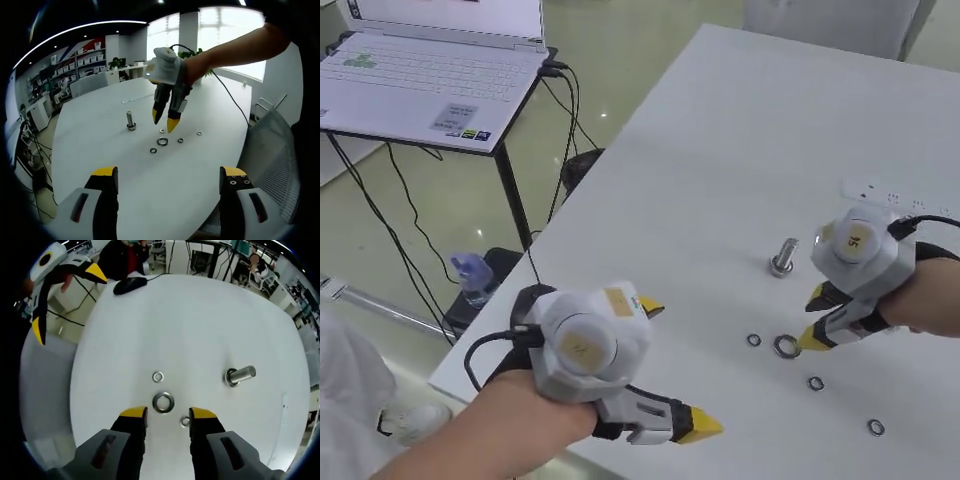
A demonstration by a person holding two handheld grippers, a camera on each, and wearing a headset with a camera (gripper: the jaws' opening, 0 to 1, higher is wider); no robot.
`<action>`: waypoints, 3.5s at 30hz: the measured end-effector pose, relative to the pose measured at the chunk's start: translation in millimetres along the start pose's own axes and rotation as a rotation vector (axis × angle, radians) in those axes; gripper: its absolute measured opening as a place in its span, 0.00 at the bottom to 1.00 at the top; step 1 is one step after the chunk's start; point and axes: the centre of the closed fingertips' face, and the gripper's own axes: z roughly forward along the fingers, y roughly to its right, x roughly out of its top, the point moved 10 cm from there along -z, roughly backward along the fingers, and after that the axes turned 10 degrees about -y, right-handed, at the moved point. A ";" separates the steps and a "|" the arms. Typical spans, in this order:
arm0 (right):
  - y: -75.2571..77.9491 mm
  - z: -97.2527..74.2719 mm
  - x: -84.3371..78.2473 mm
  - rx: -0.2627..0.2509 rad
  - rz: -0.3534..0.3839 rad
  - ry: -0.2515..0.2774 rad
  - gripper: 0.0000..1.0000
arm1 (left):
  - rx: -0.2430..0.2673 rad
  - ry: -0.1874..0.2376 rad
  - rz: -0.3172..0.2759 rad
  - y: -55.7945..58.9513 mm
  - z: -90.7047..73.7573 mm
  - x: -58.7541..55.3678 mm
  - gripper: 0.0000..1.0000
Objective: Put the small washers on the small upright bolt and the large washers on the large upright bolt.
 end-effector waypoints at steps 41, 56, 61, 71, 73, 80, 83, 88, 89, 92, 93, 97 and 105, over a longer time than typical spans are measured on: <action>0.4 41.0 2.5 -0.007 -0.011 -0.066 0.25 | -0.023 -0.033 0.029 -1.2 2.0 -7.9 0.79; 1.9 40.6 5.0 -0.012 0.024 -0.102 0.22 | -0.037 -0.030 0.021 4.5 1.7 -8.8 0.76; 1.9 39.5 4.4 -0.012 0.022 -0.092 0.21 | -0.038 -0.030 0.022 5.0 1.0 -7.9 0.76; 0.6 23.3 4.1 0.010 0.036 -0.107 0.21 | -0.040 -0.031 0.025 5.8 2.2 -7.2 0.76; 1.5 20.1 3.5 0.006 0.036 -0.109 0.21 | -0.040 -0.032 0.027 6.0 2.3 -7.1 0.76; 1.9 6.6 3.1 0.006 0.039 -0.115 0.22 | -0.037 -0.042 0.034 5.1 2.0 -7.8 0.78; 0.6 1.6 2.8 0.003 0.035 -0.117 0.22 | -0.036 -0.042 0.039 5.2 1.3 -7.8 0.78; 0.5 -8.9 3.5 0.005 0.036 -0.115 0.22 | -0.047 -0.054 0.039 7.3 2.1 -9.1 0.79; 0.7 -10.5 3.6 0.006 0.038 -0.114 0.22 | -0.049 -0.055 0.038 7.9 2.3 -9.3 0.79; 2.3 -16.7 4.0 0.002 0.031 -0.119 0.22 | -0.053 -0.055 0.039 8.8 3.7 -9.3 0.80; 3.5 -18.1 4.0 0.001 0.028 -0.119 0.22 | -0.052 -0.058 0.044 9.3 4.2 -9.5 0.80; 9.9 -26.5 5.3 -0.012 0.009 -0.131 0.22 | -0.057 -0.060 0.046 10.7 4.6 -8.7 0.80; 25.6 -42.2 10.3 -0.030 0.016 -0.112 0.22 | -0.064 -0.067 0.053 11.8 6.2 -8.4 0.80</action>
